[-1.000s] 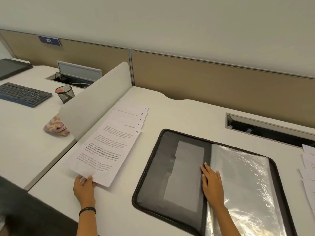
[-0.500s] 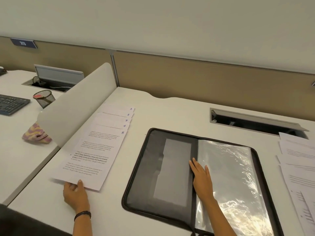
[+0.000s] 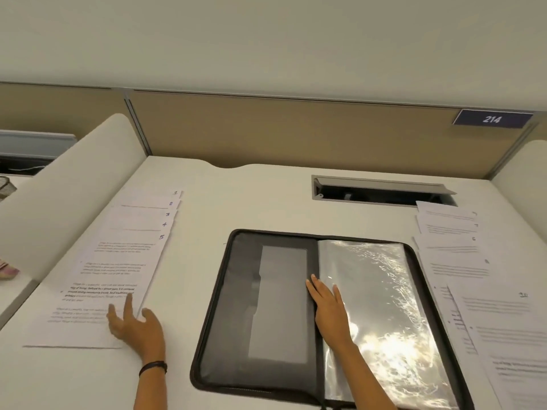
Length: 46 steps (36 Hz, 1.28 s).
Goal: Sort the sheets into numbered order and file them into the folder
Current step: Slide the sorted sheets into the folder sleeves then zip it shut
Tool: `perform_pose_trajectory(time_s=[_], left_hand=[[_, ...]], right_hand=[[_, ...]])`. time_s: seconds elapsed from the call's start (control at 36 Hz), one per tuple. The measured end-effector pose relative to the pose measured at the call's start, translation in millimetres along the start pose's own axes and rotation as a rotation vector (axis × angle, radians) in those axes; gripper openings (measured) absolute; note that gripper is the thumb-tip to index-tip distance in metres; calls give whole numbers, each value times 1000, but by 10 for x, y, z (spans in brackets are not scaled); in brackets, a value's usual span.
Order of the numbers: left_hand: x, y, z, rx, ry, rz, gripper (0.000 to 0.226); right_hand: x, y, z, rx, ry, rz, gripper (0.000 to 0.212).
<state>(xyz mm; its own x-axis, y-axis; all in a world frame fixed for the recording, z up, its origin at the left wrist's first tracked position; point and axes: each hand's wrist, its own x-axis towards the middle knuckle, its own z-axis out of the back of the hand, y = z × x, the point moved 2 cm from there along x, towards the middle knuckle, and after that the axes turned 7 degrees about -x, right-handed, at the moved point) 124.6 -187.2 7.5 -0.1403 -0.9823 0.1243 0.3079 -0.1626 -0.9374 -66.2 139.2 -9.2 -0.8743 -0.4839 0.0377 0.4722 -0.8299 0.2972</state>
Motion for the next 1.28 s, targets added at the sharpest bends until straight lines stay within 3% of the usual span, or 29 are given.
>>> perform_pose_trajectory(time_s=[0.22, 0.36, 0.53, 0.92, 1.28], left_hand=[[-688, -445, -698, -64, 389, -208, 42], [-1173, -601, -1078, -105, 703, -186, 34], [-1767, -795, -1444, -170, 905, -211, 30], [-2746, -1287, -2225, -193, 1188, -346, 34], [-3324, -1625, -2968, -177, 1289, -400, 29]], right_hand=[[-152, -211, -37, 119, 23, -18, 66], [-127, -267, 136, 316, 73, -28, 49], [-114, -501, 597, 587, 116, -72, 37], [-311, -1760, 1153, 680, -129, -245, 35], [-385, -2628, 1271, 637, -261, -283, 35]])
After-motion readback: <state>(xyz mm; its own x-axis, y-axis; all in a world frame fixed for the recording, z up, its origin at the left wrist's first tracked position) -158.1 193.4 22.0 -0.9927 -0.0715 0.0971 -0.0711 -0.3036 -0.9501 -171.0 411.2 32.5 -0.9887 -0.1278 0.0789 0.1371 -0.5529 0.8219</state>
